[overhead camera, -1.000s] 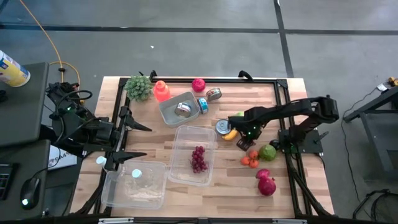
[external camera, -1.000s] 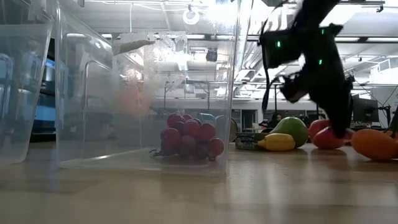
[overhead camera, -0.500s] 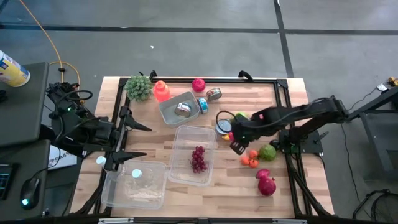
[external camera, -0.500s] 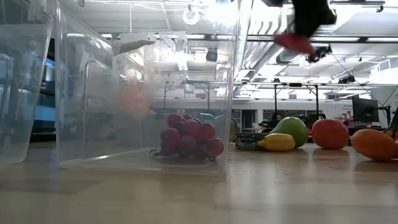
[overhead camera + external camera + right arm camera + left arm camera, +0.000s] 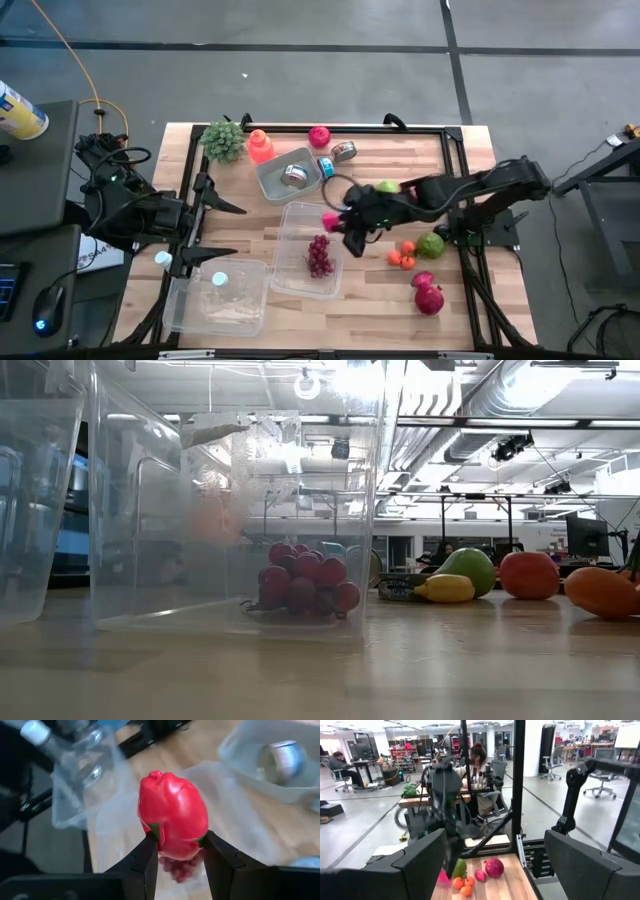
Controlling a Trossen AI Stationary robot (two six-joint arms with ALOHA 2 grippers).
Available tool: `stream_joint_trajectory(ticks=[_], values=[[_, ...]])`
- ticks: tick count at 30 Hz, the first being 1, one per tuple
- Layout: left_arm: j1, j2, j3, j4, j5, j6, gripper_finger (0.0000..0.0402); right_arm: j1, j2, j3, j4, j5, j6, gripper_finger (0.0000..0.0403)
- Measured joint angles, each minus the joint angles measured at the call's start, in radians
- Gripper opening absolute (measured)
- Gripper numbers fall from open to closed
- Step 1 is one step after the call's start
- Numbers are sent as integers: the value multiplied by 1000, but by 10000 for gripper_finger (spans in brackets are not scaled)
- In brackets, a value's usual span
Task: Pick & Place Food Item
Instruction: Put the top pink dragon fruit into the right transparent bin
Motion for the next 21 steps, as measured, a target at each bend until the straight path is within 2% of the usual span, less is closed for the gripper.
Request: stream_joint_trajectory(ticks=[5,8,21], values=[[0,1,0,-3,0,-19,327,-28,75,0,82,-142,-17,106],[0,1,0,-4,0,-41,327,-42,80,0,115,-207,-43,121],[-21,1,0,-17,4,-86,327,-56,78,0,144,-252,-63,264]])
